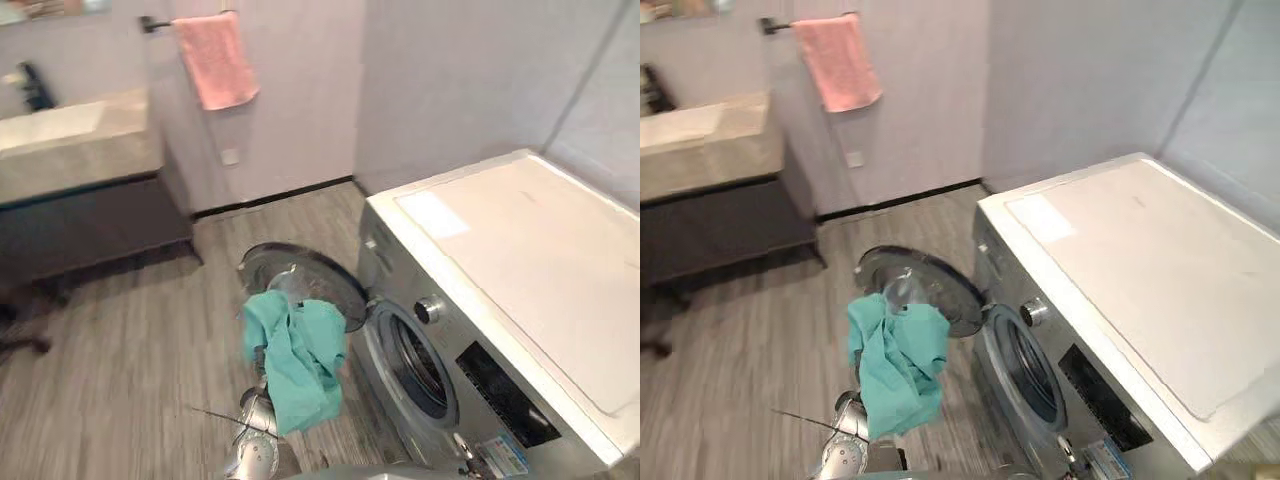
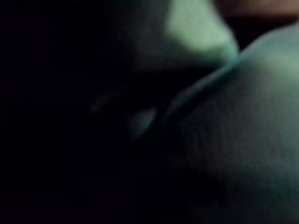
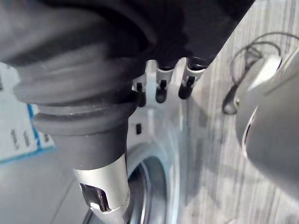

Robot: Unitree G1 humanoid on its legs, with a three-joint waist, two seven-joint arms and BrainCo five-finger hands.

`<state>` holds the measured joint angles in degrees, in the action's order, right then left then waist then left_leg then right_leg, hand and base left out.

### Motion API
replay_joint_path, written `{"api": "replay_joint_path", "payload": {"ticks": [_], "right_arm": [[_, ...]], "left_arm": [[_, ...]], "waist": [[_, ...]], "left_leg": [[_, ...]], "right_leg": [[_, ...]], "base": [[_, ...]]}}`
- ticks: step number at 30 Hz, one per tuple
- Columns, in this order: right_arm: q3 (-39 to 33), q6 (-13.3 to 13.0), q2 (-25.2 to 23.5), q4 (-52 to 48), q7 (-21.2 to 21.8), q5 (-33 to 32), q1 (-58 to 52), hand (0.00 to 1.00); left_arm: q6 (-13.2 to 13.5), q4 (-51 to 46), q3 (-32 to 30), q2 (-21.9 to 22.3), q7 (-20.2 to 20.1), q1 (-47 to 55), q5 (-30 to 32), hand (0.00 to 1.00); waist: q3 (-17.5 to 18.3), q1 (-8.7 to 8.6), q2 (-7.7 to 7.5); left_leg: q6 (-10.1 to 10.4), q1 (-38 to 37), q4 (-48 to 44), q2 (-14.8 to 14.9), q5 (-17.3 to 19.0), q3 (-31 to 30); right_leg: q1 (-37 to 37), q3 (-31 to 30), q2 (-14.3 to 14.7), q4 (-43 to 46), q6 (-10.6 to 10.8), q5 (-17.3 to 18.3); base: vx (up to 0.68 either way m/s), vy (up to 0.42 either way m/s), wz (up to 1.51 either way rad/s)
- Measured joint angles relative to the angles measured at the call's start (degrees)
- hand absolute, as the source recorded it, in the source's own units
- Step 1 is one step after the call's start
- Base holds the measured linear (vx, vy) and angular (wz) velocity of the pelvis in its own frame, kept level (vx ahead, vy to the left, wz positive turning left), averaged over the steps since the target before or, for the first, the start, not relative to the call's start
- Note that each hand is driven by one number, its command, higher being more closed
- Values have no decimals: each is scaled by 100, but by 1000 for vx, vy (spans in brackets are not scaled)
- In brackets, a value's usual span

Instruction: Pick up the laundry basket with both hands and put the clothes into the washing machine.

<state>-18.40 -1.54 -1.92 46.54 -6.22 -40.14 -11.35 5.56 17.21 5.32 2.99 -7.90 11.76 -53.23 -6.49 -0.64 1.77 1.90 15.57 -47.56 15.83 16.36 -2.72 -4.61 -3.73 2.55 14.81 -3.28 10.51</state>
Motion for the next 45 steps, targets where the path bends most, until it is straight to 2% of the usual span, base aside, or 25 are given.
{"api": "replay_joint_path", "payload": {"ticks": [2,3,4,5,6,7,10,12,14,15,17,20,26,28,31,32,33,34,35,36,38,39,42,43,45], "right_arm": [[140,-203,-76,-276,62,79,48,0],[142,-295,-82,-422,142,215,52,0],[129,-354,1,-529,160,269,22,0],[121,-348,-48,-414,159,299,70,0],[268,-313,-180,-335,177,385,-12,0],[303,-272,-182,-298,291,434,-40,0],[244,-287,-229,-282,376,447,15,0],[264,-228,-201,-117,395,556,162,0],[236,-193,-202,14,384,656,178,0],[238,-183,-199,92,397,710,166,0],[207,-185,-198,148,399,728,163,0],[228,-195,-122,152,416,824,160,0],[251,-206,206,277,520,866,319,0],[247,-229,231,380,520,849,334,0],[251,-264,220,619,514,672,383,0],[254,-269,269,743,507,631,419,0],[283,-270,366,851,507,629,442,0],[299,-273,438,865,509,630,480,0],[348,-272,543,884,501,636,492,0],[450,-264,613,888,503,677,477,0],[492,-250,595,887,501,704,518,0],[493,-237,577,887,507,757,578,0],[544,-242,561,872,530,886,653,0],[551,-238,536,886,535,925,686,0],[655,-255,455,863,567,952,626,0]], "left_arm": [[3,-65,4,27,54,128,8,100],[1,-67,86,30,66,210,55,100],[-24,-94,207,34,62,252,93,100],[-30,-97,181,-58,59,226,135,100],[17,-167,58,-185,68,248,183,100],[76,-210,26,-240,70,156,193,100],[120,-209,27,-287,65,138,234,100],[129,-193,23,-289,59,102,246,100],[130,-191,9,-282,55,63,248,100],[123,-171,-2,-281,54,46,275,100],[118,-114,-8,-247,52,4,289,100],[88,273,-69,-180,46,-83,288,100],[-12,657,-22,-186,50,-200,270,100],[-12,750,2,-226,51,-278,270,100],[-20,822,23,-296,56,-323,239,100],[-19,815,21,-290,56,-324,227,100],[-20,814,25,-257,55,-291,227,100],[-23,815,27,-239,57,-254,224,100],[-31,815,49,-202,57,-188,224,100],[-42,809,78,-214,57,-106,221,100],[-85,795,96,-251,50,-80,220,100],[-115,780,105,-239,47,-33,221,100],[-142,754,201,-248,31,76,228,100],[-203,784,218,-327,16,58,232,100],[-212,749,327,-451,-52,50,237,100]], "waist": [[84,122,-18],[228,144,104],[376,121,303],[420,99,171],[552,9,-277],[553,-1,-541],[565,111,-514],[567,168,-369],[559,167,-352],[559,102,-325],[559,101,-327],[548,-23,-290],[387,-150,-53],[345,-148,-84],[235,-115,-162],[171,-48,-109],[68,39,81],[19,75,167],[-25,121,230],[-72,159,207],[-101,154,170],[-110,165,156],[-105,160,281],[-135,143,290],[-134,150,79]], "left_leg": [[75,-236,1529,-81,-71,-1000],[497,-279,1914,-99,-416,-1299],[1062,-287,2191,-91,-693,-1040],[1009,-243,2029,-141,-528,-762],[852,-271,2130,-559,-479,-514],[719,-329,2150,-771,-479,-290],[488,-467,2180,-751,-375,387],[231,-815,2615,-666,-399,1326],[181,-1115,2936,-713,-435,1838],[174,-1299,3134,-735,-438,2219],[168,-1470,3318,-747,-442,2609],[158,-1785,3698,-795,-648,3004],[273,-1990,4133,-721,-875,3075],[277,-1994,3946,-621,-872,3030],[387,-1717,2696,-258,-758,2862],[339,-1413,1721,49,-713,2654],[238,-1144,813,350,-779,2352],[130,-1018,483,434,-878,2129],[113,-882,159,428,-1092,1774],[321,-626,-227,258,-1691,1310],[398,-397,-157,-77,-1025,1009],[410,-405,542,-298,-692,884],[434,-728,2687,-605,-916,575],[333,-836,2782,-605,-775,636],[261,-885,2911,-721,-722,758]], "right_leg": [[193,-696,-19,251,363,267],[267,-1070,50,380,571,416],[298,-1321,42,471,796,569],[286,-1447,-110,556,907,661],[319,-1525,-606,446,997,665],[360,-1535,-909,320,1150,450],[585,-1497,-1115,153,1169,-270],[949,-487,-1377,27,1021,-917],[1120,653,-1570,225,881,-970],[1087,1986,-1765,220,714,-865],[1094,2909,-1854,191,480,-702],[1086,2930,-1701,-130,681,-856],[966,2684,-1262,-758,652,-1065],[750,2704,-1151,-1042,627,-1144],[404,2704,-1055,-1219,568,-1029],[293,2669,-954,-1221,596,-921],[151,2561,-821,-1201,564,-861],[84,2515,-747,-1194,564,-831],[15,2409,-687,-1195,562,-806],[-99,2213,-734,-1246,533,-788],[-81,2070,-841,-1276,467,-812],[-38,1929,-881,-1286,470,-818],[95,1647,-714,-1290,598,-816],[48,1530,-692,-1281,652,-777],[91,1477,-793,-1293,775,-817]], "base": [[197,463,-211],[229,562,-156],[291,729,-127],[267,658,-67],[244,544,-29],[177,363,-36],[88,345,-114],[-18,281,-189],[-16,212,-161],[23,189,-150],[49,112,-120],[94,13,-70],[106,-66,-32],[66,-87,-2],[-5,-90,-6],[-45,-35,-31],[-17,-1,-41],[41,30,-47],[112,22,-51],[190,21,-46],[198,27,-43],[106,23,-50],[115,113,-67],[124,149,-48],[164,90,-24]]}}
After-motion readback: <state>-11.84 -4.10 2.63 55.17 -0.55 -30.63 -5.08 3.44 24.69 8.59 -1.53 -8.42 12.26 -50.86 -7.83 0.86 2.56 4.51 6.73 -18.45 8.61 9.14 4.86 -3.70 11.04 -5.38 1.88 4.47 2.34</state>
